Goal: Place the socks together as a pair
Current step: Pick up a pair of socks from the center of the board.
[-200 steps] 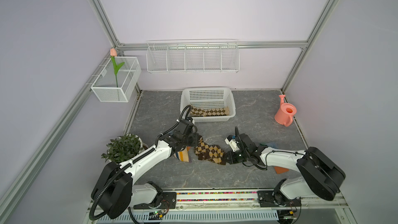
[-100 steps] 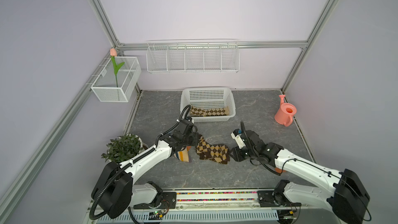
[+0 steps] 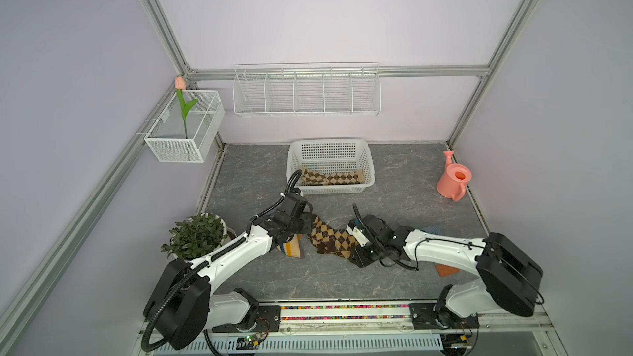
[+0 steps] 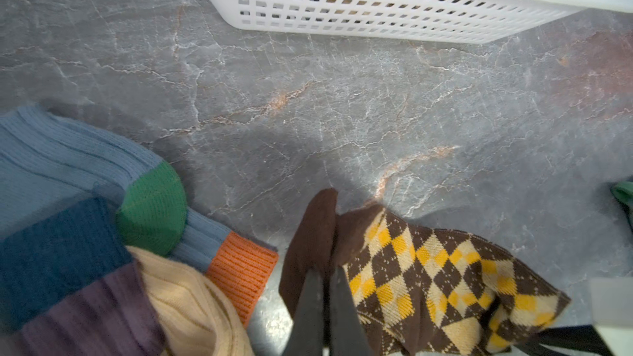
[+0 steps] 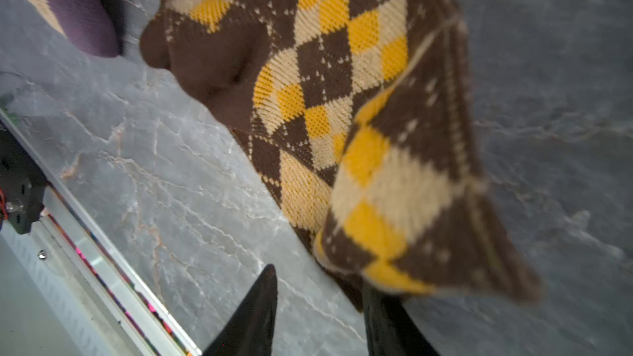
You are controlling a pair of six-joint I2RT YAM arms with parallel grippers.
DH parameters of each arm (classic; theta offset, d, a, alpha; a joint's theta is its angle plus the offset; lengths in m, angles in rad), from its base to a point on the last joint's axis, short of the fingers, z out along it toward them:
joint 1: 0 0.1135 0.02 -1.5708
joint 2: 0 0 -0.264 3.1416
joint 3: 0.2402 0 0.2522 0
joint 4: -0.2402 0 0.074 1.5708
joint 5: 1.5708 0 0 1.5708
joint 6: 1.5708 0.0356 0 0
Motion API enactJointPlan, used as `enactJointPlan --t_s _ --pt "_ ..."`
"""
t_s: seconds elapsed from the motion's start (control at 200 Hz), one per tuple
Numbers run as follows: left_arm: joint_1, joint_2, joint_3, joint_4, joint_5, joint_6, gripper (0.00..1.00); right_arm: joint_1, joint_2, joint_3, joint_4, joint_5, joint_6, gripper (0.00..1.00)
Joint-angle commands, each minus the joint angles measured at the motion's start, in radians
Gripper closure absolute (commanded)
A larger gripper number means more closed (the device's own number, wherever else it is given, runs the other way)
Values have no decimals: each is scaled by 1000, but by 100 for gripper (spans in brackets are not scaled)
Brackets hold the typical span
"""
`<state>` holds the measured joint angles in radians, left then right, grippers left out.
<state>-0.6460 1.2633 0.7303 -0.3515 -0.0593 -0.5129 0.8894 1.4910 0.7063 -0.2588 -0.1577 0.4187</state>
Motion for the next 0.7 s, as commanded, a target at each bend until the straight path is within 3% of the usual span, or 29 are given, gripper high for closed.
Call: enactJointPlan --t_s 0.0,0.245,0.495,0.695 --pt "5 -30 -18 -3 -7 -25 100 -35 32 -7 35 -12 17 57" --pt "5 -51 -56 19 31 -45 100 -153 -30 -49 -38 73 7 62" --pt "4 -54 -102 58 69 -69 100 -255 8 72 -189 264 -97 64" --pt "4 -29 -133 106 102 -67 100 -241 -69 122 -227 265 -150 63"
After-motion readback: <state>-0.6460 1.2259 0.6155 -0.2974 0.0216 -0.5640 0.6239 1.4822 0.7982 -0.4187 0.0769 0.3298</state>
